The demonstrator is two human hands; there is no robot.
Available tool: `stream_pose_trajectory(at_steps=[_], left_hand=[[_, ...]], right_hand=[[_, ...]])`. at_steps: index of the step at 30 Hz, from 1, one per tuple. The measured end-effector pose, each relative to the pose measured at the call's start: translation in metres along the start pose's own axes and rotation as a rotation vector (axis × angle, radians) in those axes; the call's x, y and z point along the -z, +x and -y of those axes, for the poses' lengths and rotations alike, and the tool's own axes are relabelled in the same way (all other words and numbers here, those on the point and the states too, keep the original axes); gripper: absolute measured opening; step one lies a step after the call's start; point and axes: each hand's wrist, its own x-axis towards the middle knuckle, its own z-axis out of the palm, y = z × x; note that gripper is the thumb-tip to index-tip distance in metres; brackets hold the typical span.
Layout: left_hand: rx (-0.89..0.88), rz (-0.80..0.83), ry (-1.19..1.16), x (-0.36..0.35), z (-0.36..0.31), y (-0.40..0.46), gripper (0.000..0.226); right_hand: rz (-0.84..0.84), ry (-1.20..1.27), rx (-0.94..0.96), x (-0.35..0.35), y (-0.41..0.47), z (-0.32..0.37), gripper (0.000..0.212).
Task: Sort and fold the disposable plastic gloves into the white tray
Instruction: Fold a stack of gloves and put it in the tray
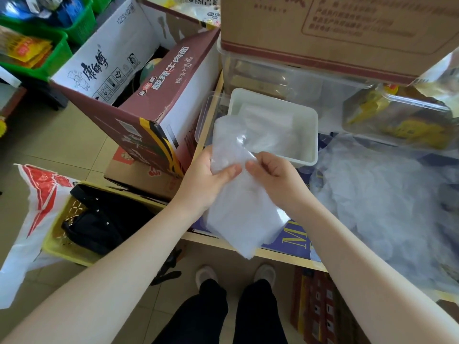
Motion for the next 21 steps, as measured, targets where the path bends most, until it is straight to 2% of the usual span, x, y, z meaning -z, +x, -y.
stream_pose_trajectory(at_steps=[2,4,7,9,11,14,16,18,20,21], left_hand=[[-0.040,-0.096,0.045,0.000,0.001,0.002,0.050],[-0.129,-0.152,0.046,0.000,0.003,-0.001,0.054],[-0.337,-0.175,0.186,-0.001,0.007,-0.003,0.041],[-0.452,-0.195,0.356,0.001,0.009,-0.003,0.028],[-0.475,-0.165,0.439,0.002,0.009,0.001,0.016],[-0.302,-0.090,0.365,0.001,0.005,0.005,0.027],[-0.094,-0.018,0.192,-0.001,0.002,0.008,0.031],[0.057,0.073,0.034,-0.003,0.002,0.009,0.030],[0.103,0.114,-0.004,-0.007,-0.001,0.009,0.036],[0.108,0.120,-0.010,-0.009,-0.003,0.010,0.041]], right_hand=[[-0.068,0.142,-0.086,-0.006,0.002,0.004,0.035],[-0.092,0.327,-0.175,-0.009,0.004,0.008,0.034],[-0.073,0.486,-0.240,-0.007,0.005,0.014,0.033],[-0.072,0.473,-0.242,-0.006,0.007,0.014,0.033],[-0.081,0.423,-0.231,-0.006,0.008,0.012,0.032],[-0.090,0.311,-0.117,-0.003,0.009,0.009,0.034],[-0.096,0.134,0.038,0.004,0.012,0.008,0.035],[-0.090,-0.072,0.195,0.009,0.015,0.008,0.028],[-0.092,-0.156,0.323,0.014,0.018,0.005,0.019],[-0.110,-0.201,0.384,0.017,0.020,0.002,0.021]])
